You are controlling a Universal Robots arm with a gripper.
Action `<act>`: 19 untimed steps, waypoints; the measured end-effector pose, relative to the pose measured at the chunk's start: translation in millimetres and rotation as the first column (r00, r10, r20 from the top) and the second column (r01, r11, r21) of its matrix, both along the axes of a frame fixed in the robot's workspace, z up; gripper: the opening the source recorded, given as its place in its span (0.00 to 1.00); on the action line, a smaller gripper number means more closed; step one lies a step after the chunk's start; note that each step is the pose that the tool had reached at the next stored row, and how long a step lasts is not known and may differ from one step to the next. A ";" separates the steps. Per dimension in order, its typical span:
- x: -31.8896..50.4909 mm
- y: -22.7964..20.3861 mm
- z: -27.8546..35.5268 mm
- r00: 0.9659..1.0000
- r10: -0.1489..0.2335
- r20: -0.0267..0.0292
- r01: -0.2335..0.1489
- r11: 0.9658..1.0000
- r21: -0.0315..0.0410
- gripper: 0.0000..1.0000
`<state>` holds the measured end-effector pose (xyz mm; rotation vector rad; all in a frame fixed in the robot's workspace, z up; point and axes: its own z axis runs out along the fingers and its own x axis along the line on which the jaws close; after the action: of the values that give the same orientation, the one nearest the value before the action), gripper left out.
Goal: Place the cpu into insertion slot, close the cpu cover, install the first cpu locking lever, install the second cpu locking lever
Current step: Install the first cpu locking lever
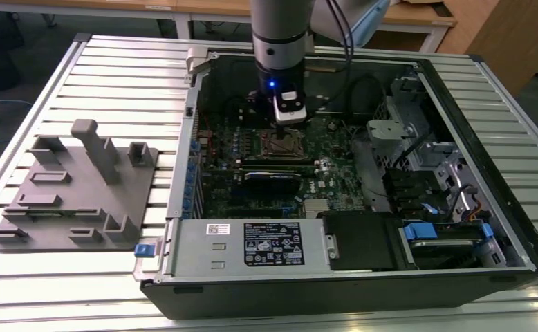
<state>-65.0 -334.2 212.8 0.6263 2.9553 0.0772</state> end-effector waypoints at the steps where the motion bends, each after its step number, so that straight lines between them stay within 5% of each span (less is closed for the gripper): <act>1: 0.7 0.0 -0.1 1.000 0.002 0.000 -0.002 1.000 -0.004 0.11; 7: 2.3 0.0 -0.3 0.999 0.037 -0.005 -0.037 0.999 -0.028 0.11; 19: 2.5 -0.2 -0.4 0.993 0.121 -0.006 -0.121 0.992 -0.029 0.11</act>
<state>-62.5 -334.4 212.4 0.4436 2.9900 0.0434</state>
